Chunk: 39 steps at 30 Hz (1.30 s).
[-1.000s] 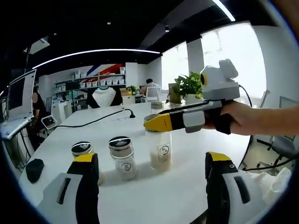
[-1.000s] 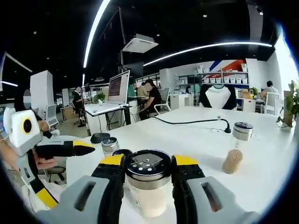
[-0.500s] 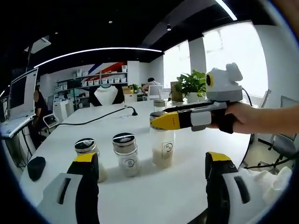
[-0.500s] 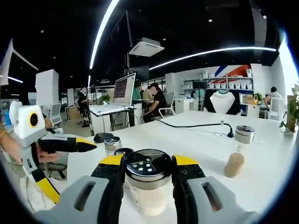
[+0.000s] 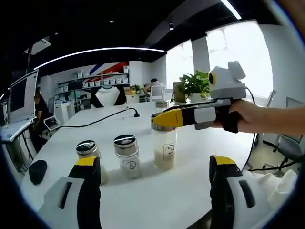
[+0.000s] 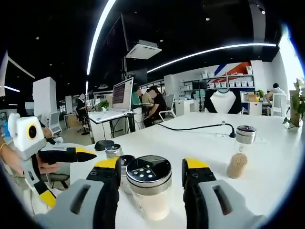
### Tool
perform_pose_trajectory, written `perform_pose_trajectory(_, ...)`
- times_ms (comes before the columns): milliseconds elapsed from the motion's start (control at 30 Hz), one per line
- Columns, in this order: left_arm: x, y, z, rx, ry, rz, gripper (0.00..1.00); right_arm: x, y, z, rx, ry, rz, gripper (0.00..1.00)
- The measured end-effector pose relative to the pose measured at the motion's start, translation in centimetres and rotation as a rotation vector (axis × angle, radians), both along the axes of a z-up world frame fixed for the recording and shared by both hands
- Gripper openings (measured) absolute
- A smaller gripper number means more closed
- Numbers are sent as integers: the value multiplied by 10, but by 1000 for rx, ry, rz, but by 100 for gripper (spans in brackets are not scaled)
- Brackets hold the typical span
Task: Rotate the seasoning bottle until the label or dispensing opening points toward the visible target arrow and the bottle remains upright within the marked orientation range
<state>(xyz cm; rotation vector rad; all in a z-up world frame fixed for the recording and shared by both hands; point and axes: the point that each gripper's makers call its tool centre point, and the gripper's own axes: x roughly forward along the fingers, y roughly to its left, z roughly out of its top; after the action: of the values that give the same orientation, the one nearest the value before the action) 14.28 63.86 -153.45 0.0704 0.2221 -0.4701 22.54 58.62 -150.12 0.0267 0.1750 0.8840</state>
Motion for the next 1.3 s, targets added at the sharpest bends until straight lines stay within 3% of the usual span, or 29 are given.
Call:
perform_pose_trajectory(100,1,7,1,23,-12,36,100,1,-4,5,12,-3,-9,50)
perform_pose_trajectory(600,-4,12,1,16,7,35,100,18,-27,16,-23,-26,-76,50)
perform_pose_trajectory(1067,-6,-14,15,-2,-21,-59,100,47,-58,21,-78,-33,-146,46)
perform_pose_trajectory(1300,-7,-24,18,-8,-28,-102,100,70,-75,25,-101,-49,-202,46)
